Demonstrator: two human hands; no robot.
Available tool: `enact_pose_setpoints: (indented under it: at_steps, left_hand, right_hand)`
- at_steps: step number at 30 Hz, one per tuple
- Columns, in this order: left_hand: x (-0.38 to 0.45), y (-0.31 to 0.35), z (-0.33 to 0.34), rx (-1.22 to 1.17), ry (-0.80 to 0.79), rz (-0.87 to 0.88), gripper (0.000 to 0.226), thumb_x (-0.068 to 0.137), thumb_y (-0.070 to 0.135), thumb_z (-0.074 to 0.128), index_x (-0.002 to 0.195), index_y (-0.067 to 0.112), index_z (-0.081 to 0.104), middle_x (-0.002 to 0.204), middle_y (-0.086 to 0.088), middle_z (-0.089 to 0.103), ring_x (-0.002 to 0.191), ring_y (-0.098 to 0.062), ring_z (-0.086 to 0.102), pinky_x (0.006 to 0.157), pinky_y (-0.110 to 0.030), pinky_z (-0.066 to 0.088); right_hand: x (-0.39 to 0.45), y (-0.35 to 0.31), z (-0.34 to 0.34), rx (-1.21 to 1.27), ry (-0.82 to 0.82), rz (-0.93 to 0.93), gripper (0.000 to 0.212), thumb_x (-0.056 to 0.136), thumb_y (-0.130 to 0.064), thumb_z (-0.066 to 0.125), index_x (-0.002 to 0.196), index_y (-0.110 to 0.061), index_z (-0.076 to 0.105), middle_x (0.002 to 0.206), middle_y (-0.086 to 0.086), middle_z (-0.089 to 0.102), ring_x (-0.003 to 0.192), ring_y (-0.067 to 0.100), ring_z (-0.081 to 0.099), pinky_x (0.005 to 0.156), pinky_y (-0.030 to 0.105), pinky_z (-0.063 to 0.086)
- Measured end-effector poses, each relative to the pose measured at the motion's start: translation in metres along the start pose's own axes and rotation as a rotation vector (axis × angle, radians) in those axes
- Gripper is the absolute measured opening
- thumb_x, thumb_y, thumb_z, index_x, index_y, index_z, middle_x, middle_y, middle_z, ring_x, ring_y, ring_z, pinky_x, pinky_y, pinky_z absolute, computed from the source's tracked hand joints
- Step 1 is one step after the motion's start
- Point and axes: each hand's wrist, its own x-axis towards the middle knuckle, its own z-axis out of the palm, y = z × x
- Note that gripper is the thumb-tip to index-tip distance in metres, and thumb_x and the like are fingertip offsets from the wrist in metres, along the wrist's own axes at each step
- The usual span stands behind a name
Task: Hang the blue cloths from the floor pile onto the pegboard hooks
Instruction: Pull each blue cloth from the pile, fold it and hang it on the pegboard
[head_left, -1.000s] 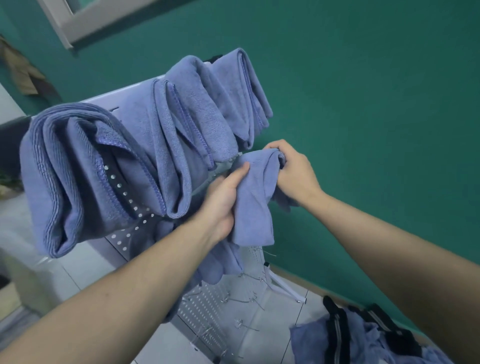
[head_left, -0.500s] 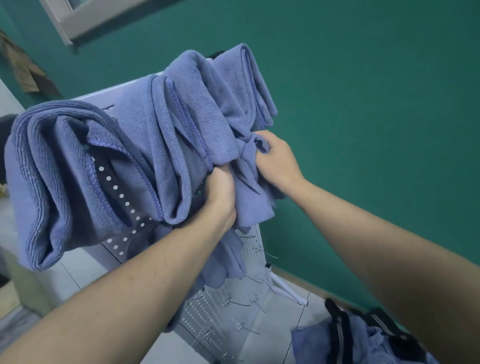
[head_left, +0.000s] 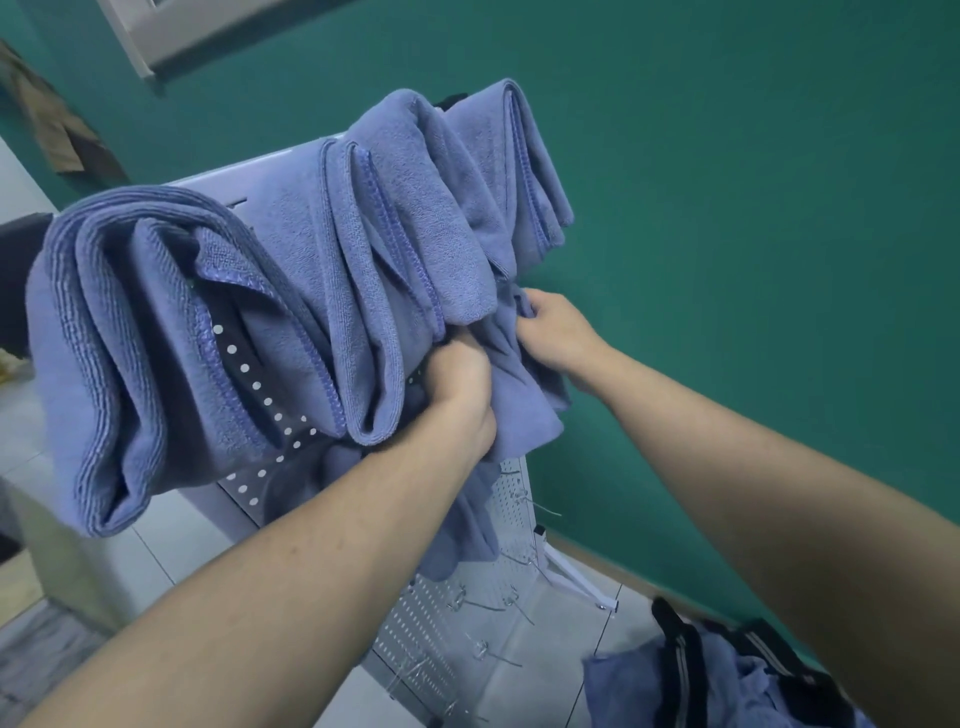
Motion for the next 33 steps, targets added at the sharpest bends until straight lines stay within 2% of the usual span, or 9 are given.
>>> enact_pose_setpoints:
  at_steps: [4, 7, 9, 11, 13, 17, 24, 28, 33]
  left_hand:
    - [-0.017, 0.012, -0.015, -0.581, -0.073, -0.19, 0.036, 0.105, -0.003, 0.031, 0.138, -0.004, 0.043, 0.143, -0.016, 0.05, 0.13, -0.024, 0.052, 0.104, -0.032, 0.044]
    - [-0.041, 0.021, -0.021, -1.479, -0.079, -0.635, 0.04, 0.105, 0.006, 0.037, 0.144, 0.012, 0.045, 0.142, -0.019, 0.053, 0.087, -0.013, 0.058, 0.058, -0.009, 0.041]
    - [-0.05, 0.02, -0.024, -1.54, 0.035, -0.519, 0.043, 0.104, 0.002, 0.038, 0.145, 0.011, 0.043, 0.142, -0.02, 0.053, 0.111, -0.025, 0.06, 0.059, -0.01, 0.037]
    - [-0.052, 0.024, -0.013, -1.6, 0.098, -0.43, 0.046, 0.102, 0.005, 0.038, 0.148, 0.009, 0.039, 0.144, -0.017, 0.051, 0.132, -0.03, 0.051, 0.084, -0.017, 0.043]
    - [-0.055, 0.028, -0.008, -1.652, 0.176, -0.444, 0.052, 0.098, 0.014, 0.04, 0.15, 0.011, 0.039, 0.153, -0.011, 0.042, 0.144, -0.025, 0.037, 0.11, -0.022, 0.029]
    - [-0.075, 0.029, 0.016, -1.472, 0.185, -0.387, 0.054, 0.102, 0.014, 0.038, 0.155, 0.023, 0.035, 0.164, -0.004, 0.026, 0.149, -0.02, 0.025, 0.121, -0.026, 0.014]
    - [-0.121, 0.031, 0.038, -1.39, -0.124, -0.356, 0.062, 0.102, 0.018, 0.042, 0.159, 0.032, 0.022, 0.168, 0.01, 0.002, 0.152, -0.01, 0.015, 0.113, -0.024, 0.018]
    - [-0.152, 0.047, 0.059, -1.328, -0.316, -0.34, 0.051, 0.098, 0.016, 0.048, 0.149, 0.02, 0.043, 0.157, 0.001, 0.028, 0.136, -0.017, 0.038, 0.106, -0.027, 0.03]
    - [-0.188, 0.068, 0.095, -1.211, -0.734, -0.143, 0.012, 0.098, 0.02, 0.05, 0.098, 0.022, 0.062, 0.099, 0.006, 0.061, 0.091, -0.014, 0.055, 0.087, -0.032, 0.048]
  right_hand:
    - [-0.011, 0.014, 0.005, 0.0, -0.163, 0.049, 0.024, 0.094, -0.02, 0.049, 0.109, -0.013, 0.067, 0.11, 0.0, 0.071, 0.094, 0.013, 0.06, 0.08, 0.026, 0.047]
    - [-0.021, 0.02, 0.005, 0.224, -0.194, 0.09, 0.046, 0.081, -0.034, 0.045, 0.125, -0.028, 0.059, 0.106, -0.017, 0.064, 0.092, 0.0, 0.057, 0.08, 0.024, 0.044]
    - [-0.026, 0.024, 0.008, 0.286, -0.208, 0.077, 0.052, 0.084, -0.042, 0.058, 0.134, -0.031, 0.05, 0.118, -0.017, 0.061, 0.104, -0.004, 0.058, 0.089, 0.021, 0.046]
    - [-0.028, 0.024, 0.01, 0.304, -0.162, 0.055, 0.06, 0.08, -0.045, 0.075, 0.132, -0.03, 0.049, 0.124, -0.014, 0.061, 0.108, -0.005, 0.059, 0.089, 0.013, 0.045]
    - [-0.027, 0.022, 0.014, 0.196, -0.088, 0.031, 0.05, 0.071, -0.04, 0.078, 0.113, -0.028, 0.055, 0.106, -0.014, 0.064, 0.091, -0.006, 0.06, 0.072, 0.005, 0.042]
    - [-0.03, 0.028, 0.024, 0.048, -0.052, 0.057, 0.03, 0.08, -0.026, 0.08, 0.099, -0.024, 0.056, 0.095, -0.007, 0.065, 0.087, 0.013, 0.061, 0.072, 0.023, 0.046]
    - [-0.076, 0.068, -0.007, 0.09, -0.072, 0.22, 0.044, 0.077, -0.036, 0.086, 0.109, -0.027, 0.057, 0.094, -0.006, 0.067, 0.072, 0.005, 0.059, 0.073, 0.025, 0.047]
    - [-0.125, 0.099, -0.035, 0.081, -0.048, 0.334, 0.028, 0.089, -0.035, 0.074, 0.11, -0.024, 0.06, 0.095, 0.004, 0.069, 0.08, 0.015, 0.059, 0.073, 0.03, 0.048]
    - [-0.194, 0.128, -0.069, 0.012, -0.014, 0.485, 0.007, 0.098, -0.016, 0.061, 0.106, -0.016, 0.06, 0.093, 0.007, 0.064, 0.077, 0.018, 0.057, 0.061, 0.023, 0.042]
